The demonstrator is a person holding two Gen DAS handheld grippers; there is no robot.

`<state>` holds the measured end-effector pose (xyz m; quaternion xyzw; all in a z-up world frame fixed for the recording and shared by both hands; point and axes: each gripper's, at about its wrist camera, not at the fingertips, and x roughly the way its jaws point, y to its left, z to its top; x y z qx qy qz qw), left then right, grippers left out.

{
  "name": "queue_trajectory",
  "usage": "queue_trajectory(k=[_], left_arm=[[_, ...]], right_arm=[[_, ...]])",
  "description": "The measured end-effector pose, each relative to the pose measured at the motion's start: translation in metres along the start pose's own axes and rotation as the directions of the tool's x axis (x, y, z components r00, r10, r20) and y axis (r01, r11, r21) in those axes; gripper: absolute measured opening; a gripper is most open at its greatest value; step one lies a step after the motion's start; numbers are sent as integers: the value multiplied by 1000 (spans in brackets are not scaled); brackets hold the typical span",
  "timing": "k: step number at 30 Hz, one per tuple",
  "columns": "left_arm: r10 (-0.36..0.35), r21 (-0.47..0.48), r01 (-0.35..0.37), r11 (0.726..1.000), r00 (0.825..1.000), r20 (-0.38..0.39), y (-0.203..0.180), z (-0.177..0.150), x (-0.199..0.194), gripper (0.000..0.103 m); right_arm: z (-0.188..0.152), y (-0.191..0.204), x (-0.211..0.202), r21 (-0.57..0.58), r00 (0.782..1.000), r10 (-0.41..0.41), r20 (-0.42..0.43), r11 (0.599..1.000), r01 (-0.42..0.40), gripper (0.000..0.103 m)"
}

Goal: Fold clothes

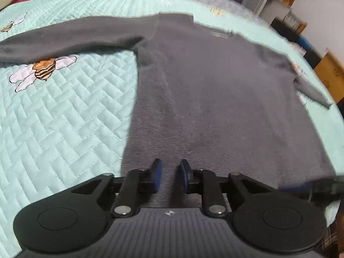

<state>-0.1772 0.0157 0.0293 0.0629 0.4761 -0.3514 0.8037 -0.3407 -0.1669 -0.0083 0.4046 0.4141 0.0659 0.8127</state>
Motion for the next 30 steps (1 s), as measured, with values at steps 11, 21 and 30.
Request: queue_trajectory(k=[11, 21, 30], left_arm=[[-36, 35, 35, 999, 999, 37, 7, -24, -25, 22], [-49, 45, 47, 998, 998, 50, 1, -21, -39, 22], [21, 114, -24, 993, 999, 27, 9, -39, -30, 9]], right_arm=[[-31, 0, -7, 42, 993, 21, 114, 999, -26, 30], [-47, 23, -5, -28, 988, -17, 153, 999, 22, 32], [-53, 20, -87, -61, 907, -110, 406, 987, 147, 34]])
